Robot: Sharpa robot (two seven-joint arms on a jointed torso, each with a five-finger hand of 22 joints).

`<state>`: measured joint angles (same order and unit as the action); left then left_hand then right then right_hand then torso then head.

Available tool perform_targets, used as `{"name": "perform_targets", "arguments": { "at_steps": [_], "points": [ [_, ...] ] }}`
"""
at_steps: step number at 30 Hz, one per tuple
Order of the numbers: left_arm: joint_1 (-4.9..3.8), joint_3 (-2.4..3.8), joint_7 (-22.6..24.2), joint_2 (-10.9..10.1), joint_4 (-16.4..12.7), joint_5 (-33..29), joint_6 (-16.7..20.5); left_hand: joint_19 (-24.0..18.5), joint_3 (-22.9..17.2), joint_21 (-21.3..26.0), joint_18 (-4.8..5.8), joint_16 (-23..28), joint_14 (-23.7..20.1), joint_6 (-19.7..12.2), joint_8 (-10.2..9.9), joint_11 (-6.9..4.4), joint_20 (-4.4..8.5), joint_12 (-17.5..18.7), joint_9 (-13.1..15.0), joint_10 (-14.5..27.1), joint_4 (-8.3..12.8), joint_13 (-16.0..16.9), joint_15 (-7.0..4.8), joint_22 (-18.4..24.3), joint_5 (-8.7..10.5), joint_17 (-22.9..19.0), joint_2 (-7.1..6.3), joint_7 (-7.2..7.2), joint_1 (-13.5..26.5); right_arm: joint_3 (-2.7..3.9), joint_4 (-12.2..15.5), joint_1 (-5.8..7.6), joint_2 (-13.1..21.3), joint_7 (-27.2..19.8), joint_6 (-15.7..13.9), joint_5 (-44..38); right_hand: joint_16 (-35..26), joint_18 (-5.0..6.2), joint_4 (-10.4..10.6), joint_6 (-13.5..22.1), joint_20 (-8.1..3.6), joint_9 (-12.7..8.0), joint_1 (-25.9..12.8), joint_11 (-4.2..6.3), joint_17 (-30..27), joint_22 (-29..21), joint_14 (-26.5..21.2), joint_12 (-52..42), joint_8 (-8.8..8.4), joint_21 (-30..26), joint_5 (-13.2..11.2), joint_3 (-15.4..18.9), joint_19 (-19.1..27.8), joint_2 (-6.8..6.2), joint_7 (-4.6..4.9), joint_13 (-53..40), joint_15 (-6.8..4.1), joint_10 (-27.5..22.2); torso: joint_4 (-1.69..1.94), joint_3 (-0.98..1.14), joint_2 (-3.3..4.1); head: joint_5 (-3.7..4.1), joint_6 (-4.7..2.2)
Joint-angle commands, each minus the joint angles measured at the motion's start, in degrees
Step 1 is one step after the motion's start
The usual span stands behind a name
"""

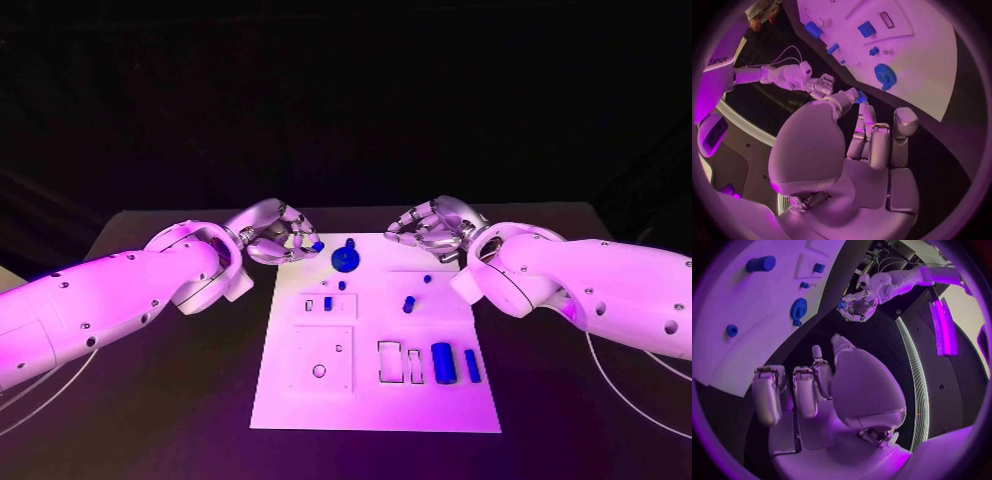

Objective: Assemble the parts on the task board

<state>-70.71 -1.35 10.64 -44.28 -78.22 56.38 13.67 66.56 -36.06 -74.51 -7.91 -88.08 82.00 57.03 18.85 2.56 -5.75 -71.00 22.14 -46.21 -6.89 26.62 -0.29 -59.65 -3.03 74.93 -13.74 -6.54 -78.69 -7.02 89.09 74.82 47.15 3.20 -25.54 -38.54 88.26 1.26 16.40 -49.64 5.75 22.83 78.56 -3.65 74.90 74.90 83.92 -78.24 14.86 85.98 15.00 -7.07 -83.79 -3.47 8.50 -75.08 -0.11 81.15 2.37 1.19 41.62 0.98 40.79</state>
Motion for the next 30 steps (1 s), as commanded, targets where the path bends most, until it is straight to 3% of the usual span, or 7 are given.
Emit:
{"name": "perform_targets", "arguments": {
  "at_steps": [1,6,9,11,12,18,30],
  "points": [
    [0.04,0.09,2.2,-0.3,-0.9,-6.1,0.2,0.0,-0.3,0.0,0.86,-0.1,0.1,0.1,-0.2,-0.02,0.02,0.3,0.0,-0.5,0.1,0.0,-0.15,0.1,-0.40,1.7,-0.03,0.08,0.4,-0.04,-0.1,-0.04,-0.5,1.0,5.5,4.1,0.5,-0.52,-0.1,0.1,-0.35,-0.3,0.8,-0.20,12.8,13.6,5.5,-0.6,-0.60,0.6,0.5,-0.7,-5.0,0.25,0.31,-5.5,-0.32,0.5,0.05,-0.01,-0.02,0.03,-0.25],
    [0.11,0.12,2.6,-0.7,-1.5,-7.0,0.4,0.0,-0.4,0.1,0.85,-0.1,0.1,0.1,-0.2,-0.02,0.01,0.3,0.0,-0.5,0.1,0.0,-0.14,0.1,-0.44,1.7,0.00,0.08,0.3,-0.16,-0.3,-0.06,-1.7,1.4,8.7,2.8,1.3,-1.13,-1.0,0.4,-0.11,-2.1,4.1,-0.54,14.3,14.9,5.9,-3.2,-3.19,3.5,0.2,-6.1,-6.0,0.62,0.72,-7.7,0.00,2.4,0.07,0.06,0.04,-0.04,-0.52],
    [0.13,0.12,2.7,-0.7,-1.6,-7.3,0.4,0.0,-0.4,0.1,0.85,-0.1,0.1,0.1,-0.2,-0.02,0.01,0.3,0.0,-0.5,0.1,0.0,-0.14,0.1,-0.44,1.7,0.00,0.08,0.3,-0.21,-0.1,-0.17,-2.4,1.2,9.3,-0.2,1.5,-1.26,-2.5,0.8,-0.21,-3.2,6.3,-0.29,14.7,15.1,6.0,-4.1,-4.72,4.0,3.3,-10.6,-6.2,0.66,0.46,-8.4,-0.21,3.1,0.09,0.12,0.11,-0.17,-0.65],
    [0.14,0.12,2.7,-0.7,-1.6,-7.4,0.4,0.0,-0.4,0.1,0.85,-0.1,0.1,0.1,-0.2,-0.02,0.01,0.3,0.0,-0.5,0.1,0.0,-0.14,0.1,-0.44,1.7,0.00,0.08,0.3,-0.23,0.4,-0.29,-2.7,1.0,8.9,-4.0,1.6,-1.26,-4.6,0.1,-0.30,-4.8,5.3,-0.26,14.8,15.1,6.0,-4.5,-6.62,4.0,4.4,-19.2,-6.2,-1.08,0.49,-8.8,-0.24,3.3,0.07,0.13,0.10,-0.27,-0.66],
    [0.14,0.12,2.6,-0.7,-1.6,-7.4,0.4,-0.1,-0.4,0.1,0.83,-0.1,0.1,0.1,-0.2,-0.01,0.01,0.4,0.1,-0.5,0.1,0.0,-0.14,0.2,-0.46,1.7,0.02,0.07,0.3,-0.23,0.6,-0.34,-2.8,0.9,8.6,-5.5,1.6,-1.26,-5.0,0.1,-0.33,-4.9,4.9,-0.24,14.8,15.1,6.0,-4.5,-6.82,4.0,4.7,-20.4,-6.2,-1.21,0.47,-8.8,-0.26,3.3,0.09,0.13,0.11,-0.26,-0.65],
    [0.14,0.11,2.2,-0.6,-1.4,-6.9,0.2,-0.1,-0.5,0.1,0.83,-0.1,0.1,0.1,-0.2,0.00,0.01,0.4,0.1,-0.5,0.2,0.0,-0.14,0.2,-0.46,1.7,0.01,0.06,0.3,-0.25,1.9,-0.60,-3.5,0.9,6.0,-13.3,1.7,-1.26,-12.9,-0.7,-0.73,-6.7,-1.9,0.19,15.1,15.1,6.1,-5.4,-8.83,4.0,5.8,-38.2,-6.2,-2.15,0.11,-9.6,-0.68,4.1,0.00,0.16,0.13,-0.38,-0.62],
    [0.15,0.10,1.8,-0.2,-1.5,-5.4,-0.1,0.0,-0.5,0.1,0.84,-0.1,0.1,0.1,-0.2,0.01,0.01,0.4,0.1,-0.4,0.2,0.0,-0.13,0.1,-0.46,1.6,-0.02,0.04,0.4,-0.25,2.7,-1.18,-5.3,1.6,4.3,-17.7,1.7,-1.26,-15.6,-0.7,-0.94,-7.3,-4.8,0.59,15.1,15.1,6.1,-6.1,-9.43,4.0,6.4,-41.6,-6.2,-1.44,-0.20,-10.2,-0.97,4.7,0.04,0.16,0.11,-0.48,-0.52]
  ]
}}
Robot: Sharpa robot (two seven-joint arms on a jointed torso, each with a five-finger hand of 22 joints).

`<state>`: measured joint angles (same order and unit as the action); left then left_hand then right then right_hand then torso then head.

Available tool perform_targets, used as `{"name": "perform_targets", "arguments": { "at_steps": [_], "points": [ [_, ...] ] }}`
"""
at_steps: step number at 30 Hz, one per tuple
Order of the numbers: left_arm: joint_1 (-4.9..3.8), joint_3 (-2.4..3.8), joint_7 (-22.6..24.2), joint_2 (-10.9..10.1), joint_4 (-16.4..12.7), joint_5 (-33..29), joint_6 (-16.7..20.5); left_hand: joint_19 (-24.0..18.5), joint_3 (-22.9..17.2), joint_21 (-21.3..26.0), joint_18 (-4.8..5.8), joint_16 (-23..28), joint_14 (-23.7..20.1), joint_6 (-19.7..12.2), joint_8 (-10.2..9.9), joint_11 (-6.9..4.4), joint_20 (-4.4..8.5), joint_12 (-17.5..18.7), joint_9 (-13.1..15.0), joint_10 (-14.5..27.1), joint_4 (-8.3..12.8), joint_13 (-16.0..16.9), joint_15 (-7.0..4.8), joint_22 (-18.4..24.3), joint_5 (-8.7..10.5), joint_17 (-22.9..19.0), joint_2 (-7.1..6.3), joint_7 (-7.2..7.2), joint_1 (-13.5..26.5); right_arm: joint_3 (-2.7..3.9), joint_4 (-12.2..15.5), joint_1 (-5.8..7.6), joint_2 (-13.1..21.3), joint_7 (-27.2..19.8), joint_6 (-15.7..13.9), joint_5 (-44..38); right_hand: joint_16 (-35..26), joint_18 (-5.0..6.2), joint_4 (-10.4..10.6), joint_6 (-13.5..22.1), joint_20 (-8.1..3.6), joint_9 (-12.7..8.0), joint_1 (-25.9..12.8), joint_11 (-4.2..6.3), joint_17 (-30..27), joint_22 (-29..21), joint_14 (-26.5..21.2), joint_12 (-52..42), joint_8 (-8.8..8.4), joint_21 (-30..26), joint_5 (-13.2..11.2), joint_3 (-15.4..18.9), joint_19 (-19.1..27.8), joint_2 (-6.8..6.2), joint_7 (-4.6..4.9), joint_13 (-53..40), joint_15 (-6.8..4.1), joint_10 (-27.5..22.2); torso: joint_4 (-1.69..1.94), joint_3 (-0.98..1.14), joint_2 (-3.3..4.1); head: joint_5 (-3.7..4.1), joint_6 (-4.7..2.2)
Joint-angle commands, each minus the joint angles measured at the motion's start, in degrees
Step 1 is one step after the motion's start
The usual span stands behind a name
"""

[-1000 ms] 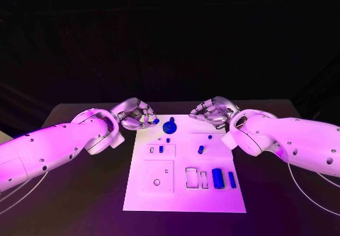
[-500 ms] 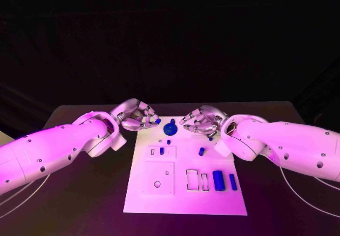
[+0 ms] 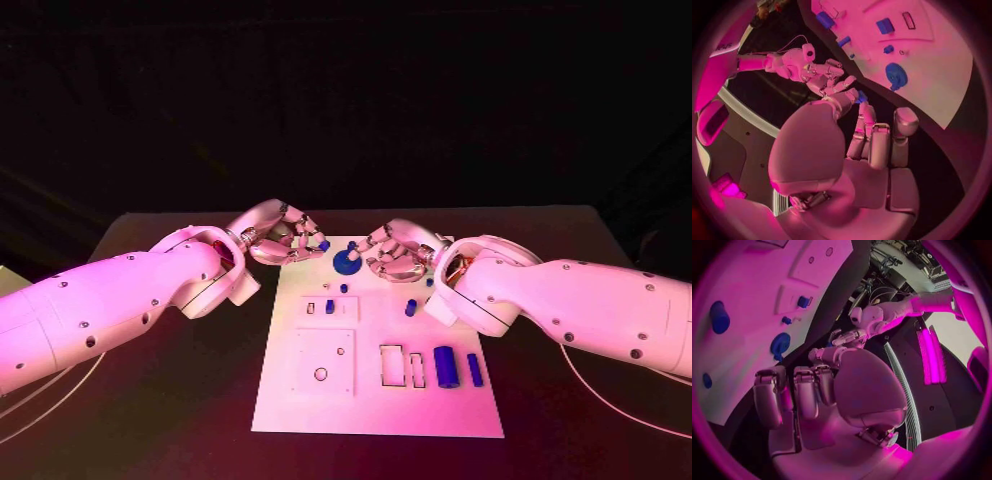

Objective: Assemble the parts on the task board

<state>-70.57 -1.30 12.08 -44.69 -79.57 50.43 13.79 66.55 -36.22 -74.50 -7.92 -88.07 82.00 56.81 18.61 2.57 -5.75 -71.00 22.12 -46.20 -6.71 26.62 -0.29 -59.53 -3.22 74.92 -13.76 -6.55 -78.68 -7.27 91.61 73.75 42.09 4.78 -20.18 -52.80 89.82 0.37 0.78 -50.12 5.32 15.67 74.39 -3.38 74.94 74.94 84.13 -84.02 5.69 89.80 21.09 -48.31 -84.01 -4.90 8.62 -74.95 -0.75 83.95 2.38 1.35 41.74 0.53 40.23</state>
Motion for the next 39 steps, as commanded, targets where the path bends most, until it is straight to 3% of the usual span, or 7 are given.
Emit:
{"name": "perform_targets", "arguments": {
  "at_steps": [1,20,39],
  "points": [
    [0.02,0.05,0.3,0.2,-0.2,0.6,-0.2,0.0,-0.3,0.1,0.85,-0.1,0.1,0.3,0.0,0.01,0.01,0.4,0.1,-0.5,0.0,0.0,-0.13,0.0,-0.27,1.6,-0.01,0.06,0.4,0.00,0.2,-0.16,-0.4,0.0,-1.3,-3.5,0.2,-0.37,0.0,-0.2,-0.52,-0.1,-0.7,0.31,15.1,15.1,5.9,-0.3,-0.26,0.2,0.3,-0.4,-6.0,-0.02,-0.32,-10.4,-0.34,1.9,0.00,-0.01,-0.01,-0.02,-0.02],
    [0.02,0.04,-0.2,0.4,-0.5,1.6,-1.2,-0.1,-0.4,0.1,0.85,-0.1,0.1,0.3,0.0,0.03,0.00,0.4,0.1,-0.4,0.0,0.0,-0.11,0.0,-0.26,1.7,-0.04,0.04,0.4,0.00,-0.4,-0.39,-2.1,1.1,-5.6,-5.4,0.2,-0.37,-0.8,-0.3,-0.72,-0.3,-1.6,0.53,15.1,15.1,5.9,-0.8,-0.41,0.2,-0.5,-1.1,-6.0,0.52,-0.47,-10.7,-0.56,2.3,0.01,-0.07,-0.03,0.05,0.01],
    [0.01,0.04,-0.6,0.6,-0.3,2.6,-1.5,-0.1,-0.4,0.1,0.85,0.0,0.1,0.3,0.0,0.04,-0.01,0.4,0.1,-0.5,0.0,0.1,-0.10,0.0,-0.25,1.7,-0.05,0.04,0.5,0.01,0.5,-0.84,-3.1,0.3,-5.8,-6.1,0.2,-0.37,-1.0,-0.5,-0.72,-0.2,-1.9,0.46,15.1,15.1,5.9,-1.0,-0.33,0.2,-0.3,-1.2,-6.0,0.59,-0.48,-10.9,-0.51,2.4,0.03,-0.04,-0.03,0.00,0.00]
  ]
}}
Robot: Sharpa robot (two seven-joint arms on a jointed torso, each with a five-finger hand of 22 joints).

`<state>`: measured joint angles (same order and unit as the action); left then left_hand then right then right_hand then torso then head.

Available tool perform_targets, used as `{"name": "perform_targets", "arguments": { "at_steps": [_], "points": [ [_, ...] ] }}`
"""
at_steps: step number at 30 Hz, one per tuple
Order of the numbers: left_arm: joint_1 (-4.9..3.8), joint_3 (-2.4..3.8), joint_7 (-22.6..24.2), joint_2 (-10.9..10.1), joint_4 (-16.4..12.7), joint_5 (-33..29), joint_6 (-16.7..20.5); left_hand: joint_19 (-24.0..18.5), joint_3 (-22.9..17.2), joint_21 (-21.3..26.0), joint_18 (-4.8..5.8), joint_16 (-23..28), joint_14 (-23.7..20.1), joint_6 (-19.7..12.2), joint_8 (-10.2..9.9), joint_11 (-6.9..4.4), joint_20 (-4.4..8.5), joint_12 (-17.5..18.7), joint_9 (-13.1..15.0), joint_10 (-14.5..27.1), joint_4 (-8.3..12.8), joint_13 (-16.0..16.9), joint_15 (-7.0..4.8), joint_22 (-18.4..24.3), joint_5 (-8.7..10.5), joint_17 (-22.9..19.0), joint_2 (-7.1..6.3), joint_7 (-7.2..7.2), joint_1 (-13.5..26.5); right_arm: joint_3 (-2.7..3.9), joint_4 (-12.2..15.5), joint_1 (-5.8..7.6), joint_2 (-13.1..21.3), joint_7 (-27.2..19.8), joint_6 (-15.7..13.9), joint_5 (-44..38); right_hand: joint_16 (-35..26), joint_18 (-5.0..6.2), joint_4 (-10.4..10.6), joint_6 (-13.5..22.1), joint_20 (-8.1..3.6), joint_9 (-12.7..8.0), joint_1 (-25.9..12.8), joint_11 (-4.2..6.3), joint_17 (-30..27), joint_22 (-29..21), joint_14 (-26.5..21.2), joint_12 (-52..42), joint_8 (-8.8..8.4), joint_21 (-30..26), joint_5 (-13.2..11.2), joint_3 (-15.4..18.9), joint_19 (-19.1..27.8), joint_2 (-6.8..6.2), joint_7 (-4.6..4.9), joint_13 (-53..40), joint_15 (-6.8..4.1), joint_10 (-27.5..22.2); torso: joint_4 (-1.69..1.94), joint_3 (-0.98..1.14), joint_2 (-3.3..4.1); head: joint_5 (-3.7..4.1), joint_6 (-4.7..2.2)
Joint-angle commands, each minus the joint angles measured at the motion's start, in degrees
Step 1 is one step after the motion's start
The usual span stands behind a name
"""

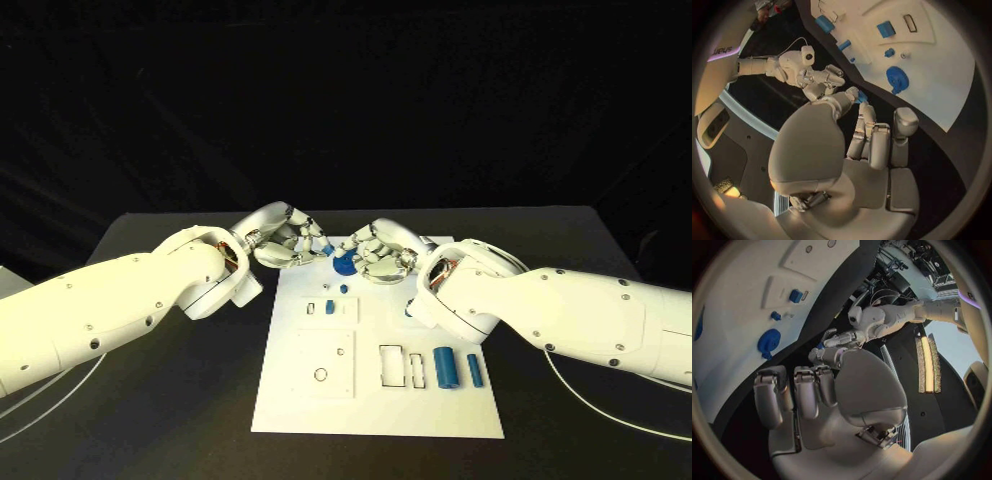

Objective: Assemble the parts on the task board

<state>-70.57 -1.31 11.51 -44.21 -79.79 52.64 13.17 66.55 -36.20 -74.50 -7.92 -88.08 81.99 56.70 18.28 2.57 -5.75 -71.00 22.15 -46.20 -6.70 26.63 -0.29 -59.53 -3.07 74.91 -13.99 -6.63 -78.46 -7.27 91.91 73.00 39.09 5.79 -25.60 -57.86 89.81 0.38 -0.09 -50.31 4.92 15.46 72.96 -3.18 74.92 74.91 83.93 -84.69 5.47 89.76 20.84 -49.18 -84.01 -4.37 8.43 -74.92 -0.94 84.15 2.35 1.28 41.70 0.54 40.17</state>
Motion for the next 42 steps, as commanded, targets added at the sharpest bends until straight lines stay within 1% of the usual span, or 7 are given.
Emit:
{"name": "perform_targets", "arguments": {
  "at_steps": [1,8,10,17,24,28,42],
  "points": [
    [0.01,0.05,0.0,0.1,-0.1,0.4,-0.9,0.0,-0.4,0.1,0.87,0.0,0.1,0.5,0.4,0.05,-0.02,0.4,0.1,-0.5,0.1,0.1,-0.09,-0.1,-0.39,1.8,0.18,0.12,0.3,0.02,0.2,-0.10,-0.1,-0.7,-0.5,-1.0,0.2,-0.38,-0.1,-0.3,-0.32,0.0,-0.5,0.26,15.1,15.1,6.1,-0.3,-0.11,0.2,-0.1,-0.4,-6.0,0.06,-0.29,-10.9,-0.32,2.2,0.07,0.02,0.01,-0.02,0.09],
    [0.01,0.05,-0.1,0.1,0.1,0.4,-1.1,0.0,-0.4,0.1,0.87,0.0,0.1,0.5,0.4,0.05,-0.02,0.4,0.1,-0.5,0.1,0.1,-0.09,-0.1,-0.39,1.8,0.18,0.12,0.3,0.02,0.4,-0.19,-0.1,-1.0,-1.2,-1.0,0.2,-0.38,-0.2,-0.3,-0.31,0.0,-0.5,0.25,15.1,15.1,6.1,-0.3,-0.10,0.2,-0.1,-0.4,-6.0,0.08,-0.28,-11.0,-0.31,2.2,0.02,-0.02,0.01,-0.17,0.11],
    [0.00,0.05,-0.1,0.1,0.1,0.4,-1.2,0.0,-0.4,0.1,0.87,0.0,0.1,0.5,0.4,0.05,-0.02,0.4,0.1,-0.5,0.1,0.1,-0.09,-0.1,-0.39,1.8,0.18,0.12,0.3,0.02,0.4,-0.20,-0.1,-1.1,-1.3,-1.1,0.2,-0.38,-0.2,-0.3,-0.31,0.0,-0.5,0.25,15.1,15.1,6.1,-0.3,-0.10,0.2,-0.1,-0.4,-6.0,0.08,-0.28,-11.0,-0.31,2.2,0.02,0.02,0.01,-0.17,0.09],
    [0.00,0.05,-0.1,0.2,0.1,0.4,-1.4,0.0,-0.5,0.0,0.88,0.0,0.2,0.5,0.4,0.04,-0.02,0.3,0.1,-0.5,0.1,0.1,-0.09,-0.1,-0.38,1.9,0.21,0.13,0.4,0.03,0.4,-0.22,-0.3,-1.1,-1.3,-1.1,0.2,-0.38,-0.2,-0.4,-0.31,0.0,-0.6,0.24,15.1,15.1,6.1,-0.4,-0.08,0.2,-0.2,-0.4,-6.0,0.15,-0.27,-11.0,-0.30,2.3,0.02,-0.02,0.01,-0.14,0.09],
    [0.00,0.04,-0.2,0.2,0.0,0.4,-1.5,0.0,-0.5,0.0,0.88,0.0,0.2,0.5,0.4,0.04,-0.02,0.3,0.1,-0.5,0.1,0.1,-0.09,-0.1,-0.38,1.9,0.21,0.13,0.4,0.03,0.4,-0.23,-0.5,-1.1,-1.2,-1.1,0.2,-0.38,-0.2,-0.4,-0.30,0.0,-0.7,0.21,15.1,15.1,6.1,-0.4,-0.07,0.2,-0.3,-0.4,-6.0,0.21,-0.26,-11.0,-0.28,2.3,0.02,0.00,0.03,-0.16,0.11],
    [0.00,0.04,-0.2,0.2,0.0,0.4,-1.6,0.0,-0.5,0.0,0.88,0.0,0.2,0.5,0.4,0.04,-0.02,0.3,0.1,-0.5,0.1,0.1,-0.09,-0.1,-0.38,1.9,0.21,0.13,0.4,0.03,0.3,-0.23,-0.6,-1.1,-1.1,-1.1,0.2,-0.38,-0.2,-0.4,-0.30,0.0,-0.7,0.21,15.1,15.1,6.1,-0.4,-0.07,0.2,-0.3,-0.4,-6.0,0.21,-0.26,-11.0,-0.28,2.3,0.01,-0.05,0.00,-0.17,0.16],
    [0.00,0.04,-0.4,0.3,0.2,0.4,-1.8,0.2,-0.5,0.0,0.91,-0.1,0.2,0.6,0.4,0.02,-0.03,0.3,0.2,-0.6,0.1,0.2,-0.09,-0.3,-0.38,2.0,0.21,0.15,0.4,0.03,0.3,-0.25,-0.7,-1.2,-1.2,-1.1,0.2,-0.38,-0.2,-0.4,-0.30,-0.1,-0.8,0.19,15.1,15.1,6.1,-0.4,-0.08,0.2,-0.3,-0.4,-6.0,0.26,-0.25,-11.0,-0.27,2.3,0.00,0.01,-0.01,-0.19,0.13]
  ]
}}
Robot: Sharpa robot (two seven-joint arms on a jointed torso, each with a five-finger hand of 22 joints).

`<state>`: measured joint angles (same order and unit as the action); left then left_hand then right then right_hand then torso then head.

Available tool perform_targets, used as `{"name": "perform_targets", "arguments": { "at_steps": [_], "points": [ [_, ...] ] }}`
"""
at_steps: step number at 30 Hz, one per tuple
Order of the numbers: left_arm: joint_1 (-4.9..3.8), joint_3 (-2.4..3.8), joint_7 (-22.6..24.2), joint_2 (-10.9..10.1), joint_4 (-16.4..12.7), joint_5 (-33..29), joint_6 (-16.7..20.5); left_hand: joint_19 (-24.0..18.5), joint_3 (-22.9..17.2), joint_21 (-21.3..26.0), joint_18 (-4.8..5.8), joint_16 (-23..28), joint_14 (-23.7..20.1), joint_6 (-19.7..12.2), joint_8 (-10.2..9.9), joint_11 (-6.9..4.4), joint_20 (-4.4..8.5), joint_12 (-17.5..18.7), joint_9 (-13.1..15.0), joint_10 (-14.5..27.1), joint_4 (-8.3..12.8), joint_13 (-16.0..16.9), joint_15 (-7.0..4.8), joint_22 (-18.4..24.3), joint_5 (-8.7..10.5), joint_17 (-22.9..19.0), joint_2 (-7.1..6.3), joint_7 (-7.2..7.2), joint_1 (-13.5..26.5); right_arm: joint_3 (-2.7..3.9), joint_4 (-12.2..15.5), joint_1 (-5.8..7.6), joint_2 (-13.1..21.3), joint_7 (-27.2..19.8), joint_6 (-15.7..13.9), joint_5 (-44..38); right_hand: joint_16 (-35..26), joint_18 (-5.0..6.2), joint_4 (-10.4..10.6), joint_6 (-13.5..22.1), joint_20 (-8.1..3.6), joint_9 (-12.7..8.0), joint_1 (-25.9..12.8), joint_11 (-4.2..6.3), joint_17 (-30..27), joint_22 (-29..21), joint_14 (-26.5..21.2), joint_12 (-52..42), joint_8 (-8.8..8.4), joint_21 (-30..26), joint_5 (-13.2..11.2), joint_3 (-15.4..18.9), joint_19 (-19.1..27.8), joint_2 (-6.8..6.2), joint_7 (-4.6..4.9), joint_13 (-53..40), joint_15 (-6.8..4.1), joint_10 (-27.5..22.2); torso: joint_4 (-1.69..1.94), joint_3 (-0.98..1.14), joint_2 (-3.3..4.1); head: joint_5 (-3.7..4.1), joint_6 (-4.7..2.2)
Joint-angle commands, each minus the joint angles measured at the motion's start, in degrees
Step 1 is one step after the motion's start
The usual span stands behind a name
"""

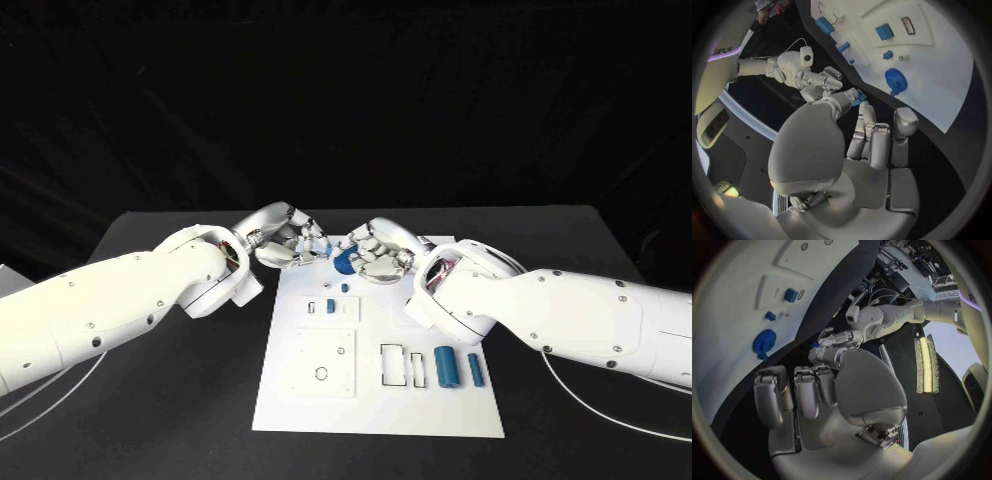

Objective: Assemble the parts on the task board

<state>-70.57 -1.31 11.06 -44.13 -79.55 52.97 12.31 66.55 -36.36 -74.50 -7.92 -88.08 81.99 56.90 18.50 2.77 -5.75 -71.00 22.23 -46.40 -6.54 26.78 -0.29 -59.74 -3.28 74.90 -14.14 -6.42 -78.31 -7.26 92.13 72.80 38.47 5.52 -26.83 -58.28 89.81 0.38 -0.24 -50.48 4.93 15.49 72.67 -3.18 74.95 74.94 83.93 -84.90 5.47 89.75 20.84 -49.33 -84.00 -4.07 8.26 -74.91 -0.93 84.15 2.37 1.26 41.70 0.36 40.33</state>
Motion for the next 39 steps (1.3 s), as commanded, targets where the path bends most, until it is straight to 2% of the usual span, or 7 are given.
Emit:
{"name": "perform_targets", "arguments": {
  "at_steps": [1,16,39],
  "points": [
    [0.00,0.04,0.1,0.2,0.0,0.1,-0.9,0.2,-0.3,0.0,0.92,-0.1,0.2,0.4,0.2,-0.18,-0.03,0.3,0.1,-0.4,0.0,0.0,-0.10,-0.1,-0.17,2.0,0.37,-0.05,0.3,0.02,0.1,-0.05,-0.1,-1.0,0.0,-0.6,0.2,-0.38,-0.1,-0.3,-0.30,-0.1,-0.5,0.20,15.0,15.1,6.1,-0.2,-0.09,0.2,-0.3,-0.2,-6.0,-0.04,-0.08,-11.0,-0.28,2.3,-0.02,0.04,-0.01,0.00,-0.03],
    [0.00,0.04,-0.4,0.4,0.3,0.2,-1.3,0.2,-0.3,0.0,0.92,-0.1,0.2,0.4,0.2,-0.18,-0.03,0.3,0.1,-0.4,0.0,0.0,-0.10,-0.1,-0.17,2.0,0.37,-0.05,0.3,0.03,0.2,-0.07,-0.2,-1.2,-0.8,-0.6,0.2,-0.38,-0.1,-0.3,-0.29,-0.1,-0.7,0.18,15.0,15.1,6.1,-0.2,-0.11,0.2,-0.5,-0.3,-6.0,0.03,-0.06,-11.1,-0.25,2.3,0.00,0.03,0.01,0.01,0.04],
    [0.00,0.03,-0.4,0.4,0.3,0.3,-1.5,0.2,-0.3,0.0,0.92,-0.1,0.2,0.4,0.2,-0.18,-0.03,0.3,0.1,-0.4,0.0,0.0,-0.10,-0.1,-0.17,2.0,0.37,-0.05,0.3,0.03,-0.2,-0.06,-0.5,-0.9,-0.4,-0.6,0.2,-0.38,-0.1,-0.3,-0.29,-0.1,-0.7,0.18,15.0,15.1,6.1,-0.2,-0.11,0.2,-0.5,-0.3,-6.0,0.03,-0.06,-11.1,-0.25,2.3,-0.03,0.02,0.00,0.01,0.06]
  ]
}}
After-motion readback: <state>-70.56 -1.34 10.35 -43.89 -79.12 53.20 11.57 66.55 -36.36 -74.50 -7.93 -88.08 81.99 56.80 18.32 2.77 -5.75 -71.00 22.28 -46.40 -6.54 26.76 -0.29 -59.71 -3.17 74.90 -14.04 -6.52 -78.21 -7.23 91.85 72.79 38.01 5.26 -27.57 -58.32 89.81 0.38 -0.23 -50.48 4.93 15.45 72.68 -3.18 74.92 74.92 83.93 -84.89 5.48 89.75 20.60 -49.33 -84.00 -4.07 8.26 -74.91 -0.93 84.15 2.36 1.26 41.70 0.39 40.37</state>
